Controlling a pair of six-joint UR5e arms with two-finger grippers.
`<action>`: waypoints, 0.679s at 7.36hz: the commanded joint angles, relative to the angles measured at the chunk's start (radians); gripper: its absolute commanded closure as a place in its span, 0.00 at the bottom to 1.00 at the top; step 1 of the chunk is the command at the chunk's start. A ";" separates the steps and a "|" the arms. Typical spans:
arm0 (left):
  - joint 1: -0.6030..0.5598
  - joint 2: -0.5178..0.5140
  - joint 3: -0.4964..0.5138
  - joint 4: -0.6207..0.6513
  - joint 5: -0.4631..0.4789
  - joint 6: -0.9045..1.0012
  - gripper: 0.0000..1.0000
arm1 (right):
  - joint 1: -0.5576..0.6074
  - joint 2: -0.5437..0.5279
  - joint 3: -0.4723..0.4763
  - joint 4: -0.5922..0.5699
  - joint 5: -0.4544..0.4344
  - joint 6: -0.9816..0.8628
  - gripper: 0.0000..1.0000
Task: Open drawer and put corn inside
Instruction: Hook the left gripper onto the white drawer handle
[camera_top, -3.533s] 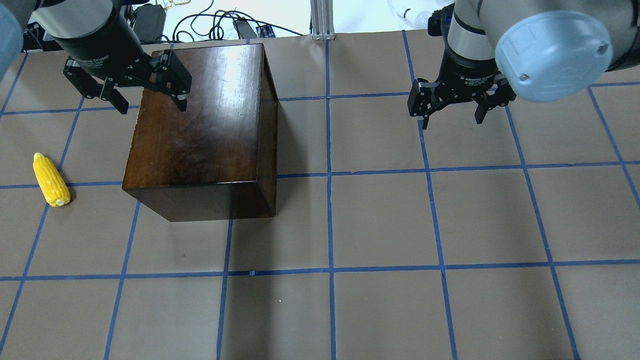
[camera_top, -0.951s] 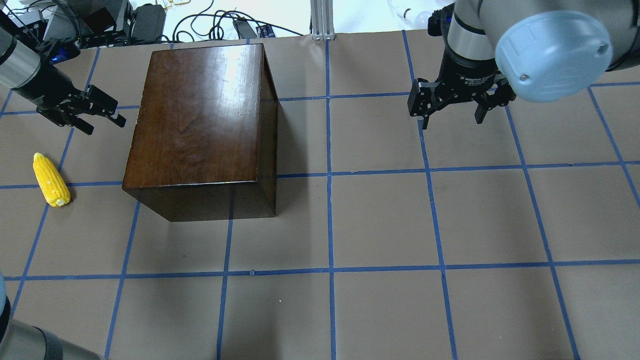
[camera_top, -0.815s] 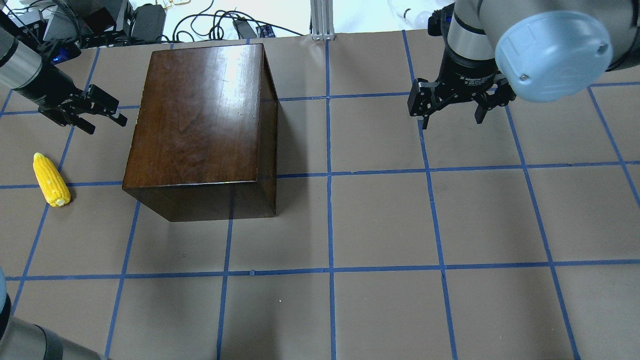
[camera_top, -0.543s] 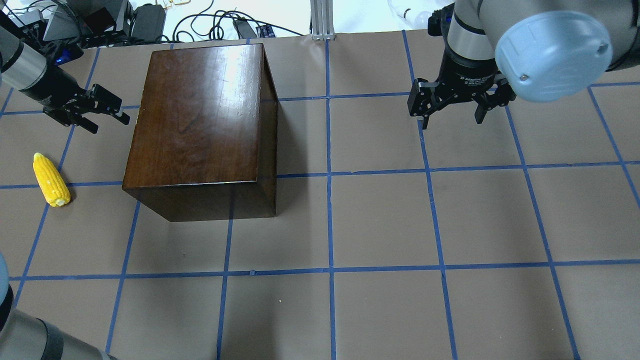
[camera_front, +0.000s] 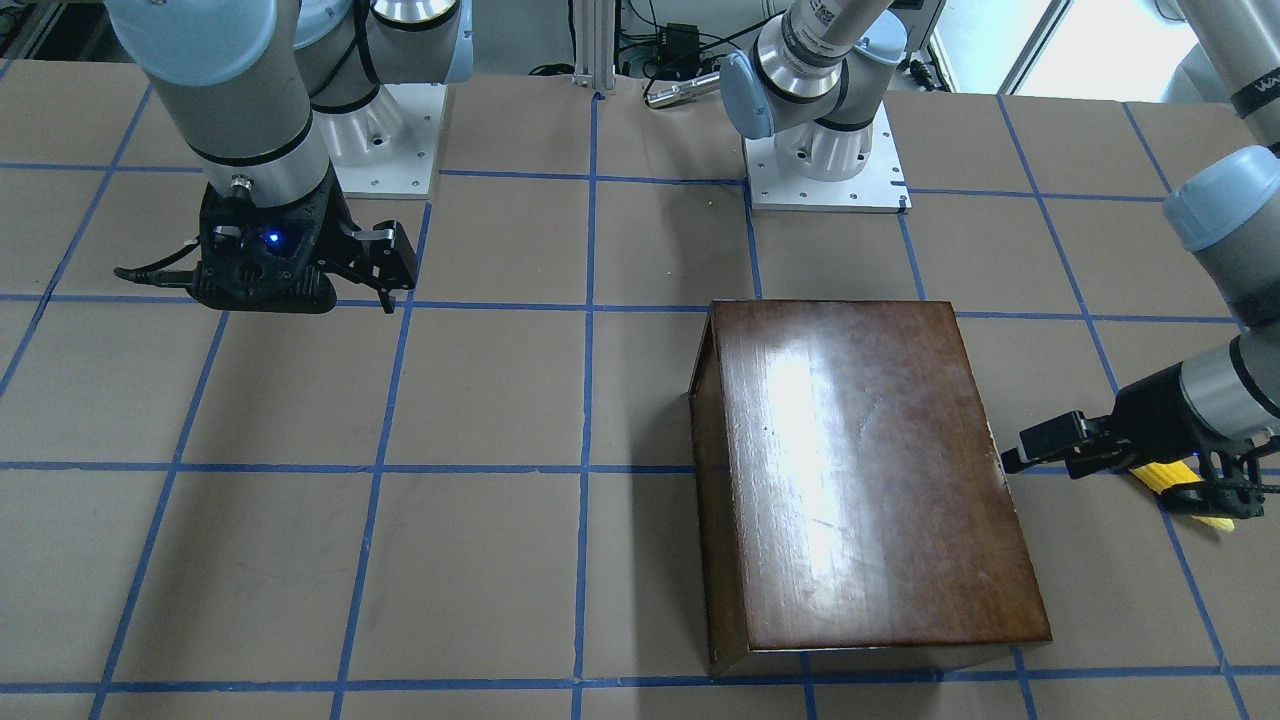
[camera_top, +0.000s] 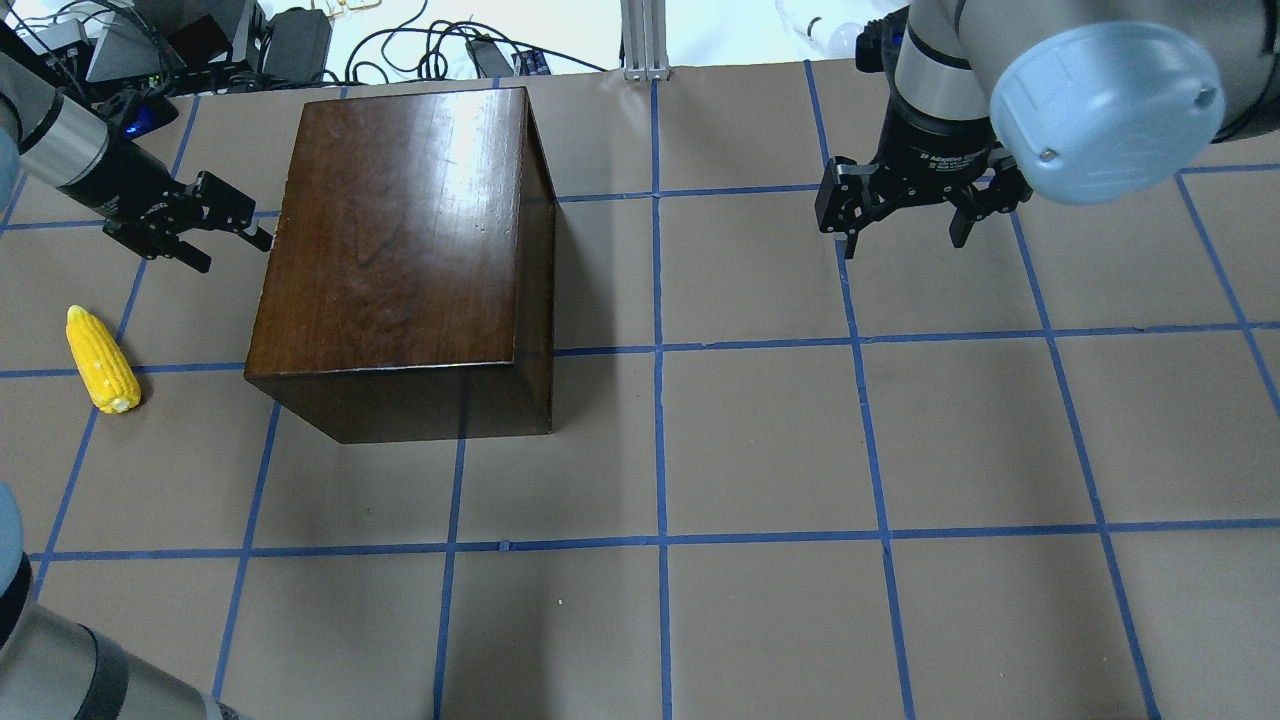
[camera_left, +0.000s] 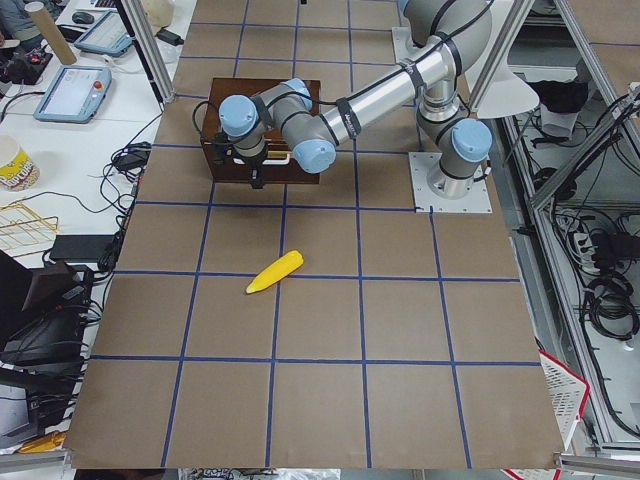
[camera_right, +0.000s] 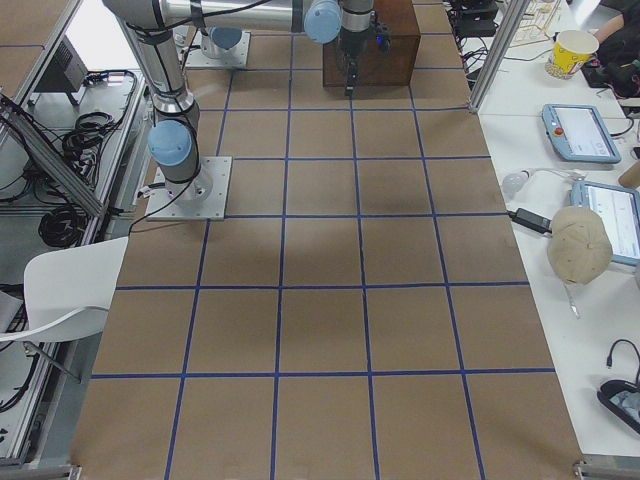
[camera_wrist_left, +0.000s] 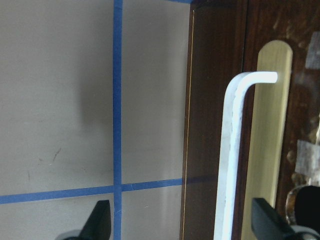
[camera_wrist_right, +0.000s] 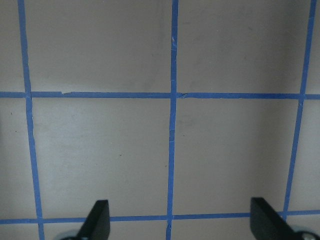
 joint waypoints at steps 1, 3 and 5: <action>0.000 -0.016 0.001 -0.001 -0.001 0.018 0.00 | 0.000 0.000 0.000 -0.001 0.000 0.000 0.00; -0.002 -0.022 -0.001 -0.003 -0.001 0.049 0.00 | 0.000 0.000 0.001 -0.001 0.000 0.000 0.00; -0.002 -0.025 0.001 -0.005 -0.020 0.043 0.00 | 0.000 0.000 0.001 0.000 0.000 0.000 0.00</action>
